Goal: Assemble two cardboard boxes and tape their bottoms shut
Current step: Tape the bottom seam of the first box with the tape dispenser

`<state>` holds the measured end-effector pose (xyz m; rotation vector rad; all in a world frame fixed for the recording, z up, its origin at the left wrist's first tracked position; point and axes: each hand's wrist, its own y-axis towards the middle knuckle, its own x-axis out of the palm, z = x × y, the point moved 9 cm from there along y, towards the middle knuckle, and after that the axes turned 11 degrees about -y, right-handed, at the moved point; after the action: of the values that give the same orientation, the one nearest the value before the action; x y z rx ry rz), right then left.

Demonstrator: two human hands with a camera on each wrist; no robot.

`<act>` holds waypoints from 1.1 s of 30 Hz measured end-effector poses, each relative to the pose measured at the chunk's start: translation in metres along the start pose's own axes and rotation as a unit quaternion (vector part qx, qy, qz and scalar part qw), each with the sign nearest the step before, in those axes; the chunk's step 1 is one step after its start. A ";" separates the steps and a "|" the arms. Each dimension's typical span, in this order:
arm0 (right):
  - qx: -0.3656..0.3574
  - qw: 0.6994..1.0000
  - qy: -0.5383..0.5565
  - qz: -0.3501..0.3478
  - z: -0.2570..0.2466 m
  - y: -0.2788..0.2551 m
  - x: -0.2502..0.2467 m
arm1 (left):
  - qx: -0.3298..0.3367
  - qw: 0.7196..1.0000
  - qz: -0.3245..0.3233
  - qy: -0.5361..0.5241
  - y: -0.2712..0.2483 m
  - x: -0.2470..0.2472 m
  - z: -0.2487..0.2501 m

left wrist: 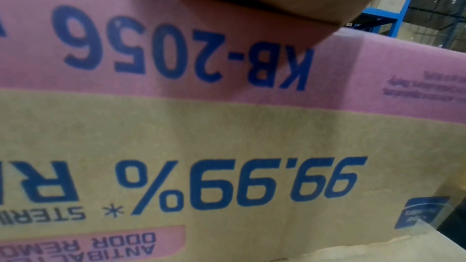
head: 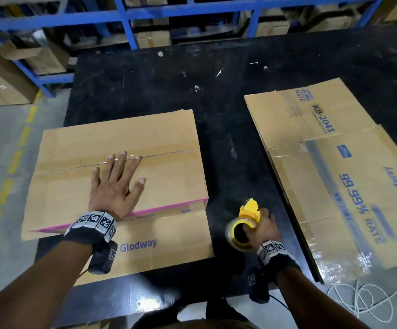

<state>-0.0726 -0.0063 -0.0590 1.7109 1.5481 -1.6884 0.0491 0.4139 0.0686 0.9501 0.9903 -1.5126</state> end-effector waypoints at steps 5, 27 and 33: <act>-0.052 0.975 0.212 0.049 -0.034 0.012 -0.060 | 0.001 1.000 0.007 -0.004 0.000 -0.002 0.002; -0.383 0.924 -0.026 0.006 -0.422 -0.031 -0.098 | -0.121 0.992 0.007 -0.030 -0.023 -0.054 -0.124; -0.405 0.912 -0.060 0.017 -0.451 -0.069 -0.092 | -0.083 0.996 -0.006 -0.037 -0.036 -0.041 -0.112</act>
<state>0.1399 0.3354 0.1750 1.1517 1.7798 -0.8791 0.0271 0.5365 0.0723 0.7665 1.0517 -1.4398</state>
